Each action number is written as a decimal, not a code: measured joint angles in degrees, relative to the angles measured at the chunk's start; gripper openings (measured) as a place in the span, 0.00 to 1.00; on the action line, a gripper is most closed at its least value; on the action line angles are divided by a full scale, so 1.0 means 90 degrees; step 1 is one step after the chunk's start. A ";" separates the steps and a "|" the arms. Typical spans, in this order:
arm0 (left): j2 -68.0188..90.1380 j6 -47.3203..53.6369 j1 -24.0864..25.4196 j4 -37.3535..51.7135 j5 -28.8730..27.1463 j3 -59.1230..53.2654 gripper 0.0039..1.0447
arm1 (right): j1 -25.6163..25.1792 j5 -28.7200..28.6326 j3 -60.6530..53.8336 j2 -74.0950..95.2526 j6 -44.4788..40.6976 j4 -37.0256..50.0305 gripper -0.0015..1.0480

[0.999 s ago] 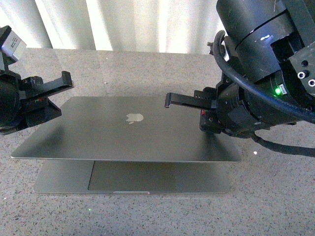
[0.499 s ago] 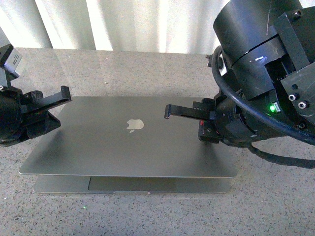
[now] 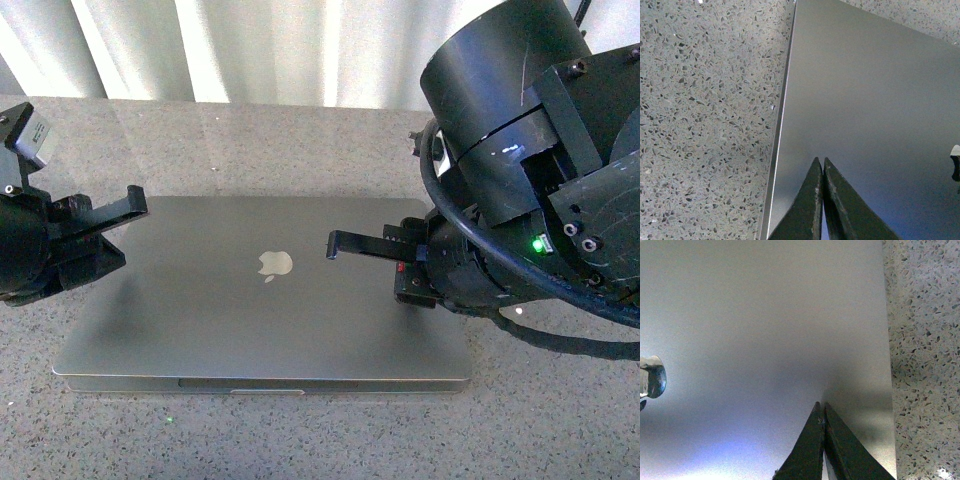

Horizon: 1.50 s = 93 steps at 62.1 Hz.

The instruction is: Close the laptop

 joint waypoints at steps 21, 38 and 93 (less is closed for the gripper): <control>0.0070 -0.0068 0.0007 0.0085 0.0049 0.0000 0.03 | 0.0002 0.0002 0.0000 0.0010 -0.0002 0.0005 0.01; 0.0175 -0.0143 0.0068 0.0216 0.0100 -0.0015 0.03 | 0.0002 0.0002 -0.0010 0.0010 -0.0005 0.0005 0.01; 0.0486 -0.0328 0.0170 0.0580 0.0219 -0.0216 0.03 | -0.0022 0.0104 -0.0129 0.0095 -0.0068 0.0056 0.01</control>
